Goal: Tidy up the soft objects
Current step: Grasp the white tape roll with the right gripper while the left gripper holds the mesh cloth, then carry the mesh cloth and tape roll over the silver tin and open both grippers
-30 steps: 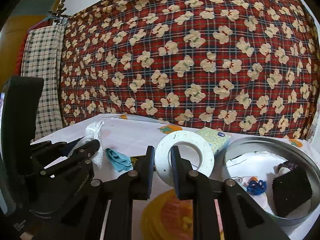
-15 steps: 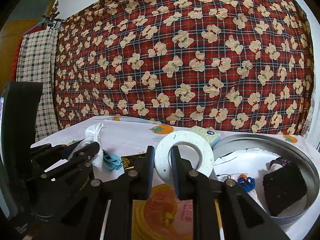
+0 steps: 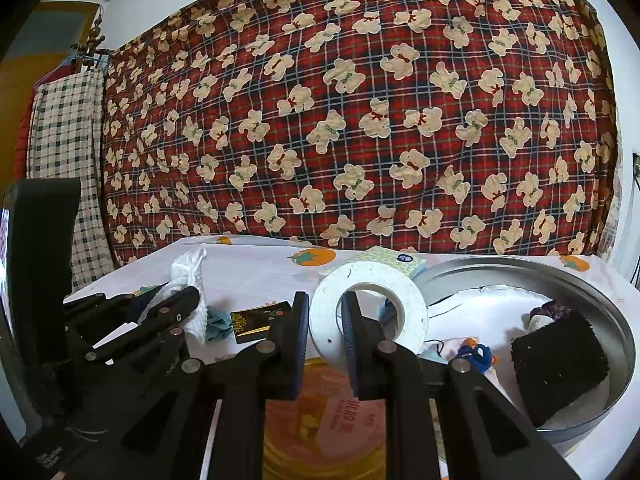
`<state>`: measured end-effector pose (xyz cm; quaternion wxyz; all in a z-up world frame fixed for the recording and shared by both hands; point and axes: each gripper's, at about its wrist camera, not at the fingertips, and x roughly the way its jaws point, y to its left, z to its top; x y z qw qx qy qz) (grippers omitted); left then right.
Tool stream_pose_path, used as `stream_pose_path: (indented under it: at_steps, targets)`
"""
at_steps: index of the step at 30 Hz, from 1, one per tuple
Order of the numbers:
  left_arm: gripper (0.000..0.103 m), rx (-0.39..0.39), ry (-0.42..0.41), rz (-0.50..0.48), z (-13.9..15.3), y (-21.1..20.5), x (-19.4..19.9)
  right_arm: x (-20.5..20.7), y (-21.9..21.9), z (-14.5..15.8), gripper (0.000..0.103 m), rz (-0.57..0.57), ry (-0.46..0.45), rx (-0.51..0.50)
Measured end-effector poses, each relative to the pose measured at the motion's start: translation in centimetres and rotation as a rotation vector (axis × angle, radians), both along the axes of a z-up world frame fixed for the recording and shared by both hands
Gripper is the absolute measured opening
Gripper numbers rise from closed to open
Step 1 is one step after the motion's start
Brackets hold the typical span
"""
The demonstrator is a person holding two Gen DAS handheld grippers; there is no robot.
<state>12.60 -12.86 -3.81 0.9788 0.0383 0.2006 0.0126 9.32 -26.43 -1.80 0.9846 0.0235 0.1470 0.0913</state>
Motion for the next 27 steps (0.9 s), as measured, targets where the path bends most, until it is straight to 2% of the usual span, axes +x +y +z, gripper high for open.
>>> stream_pose_path:
  at_steps: [27]
  targets:
    - [0.012, -0.011, -0.006, -0.058, 0.2, -2.5, 0.0, -0.8, -1.7, 0.1, 0.019, -0.036, -0.025, 0.003]
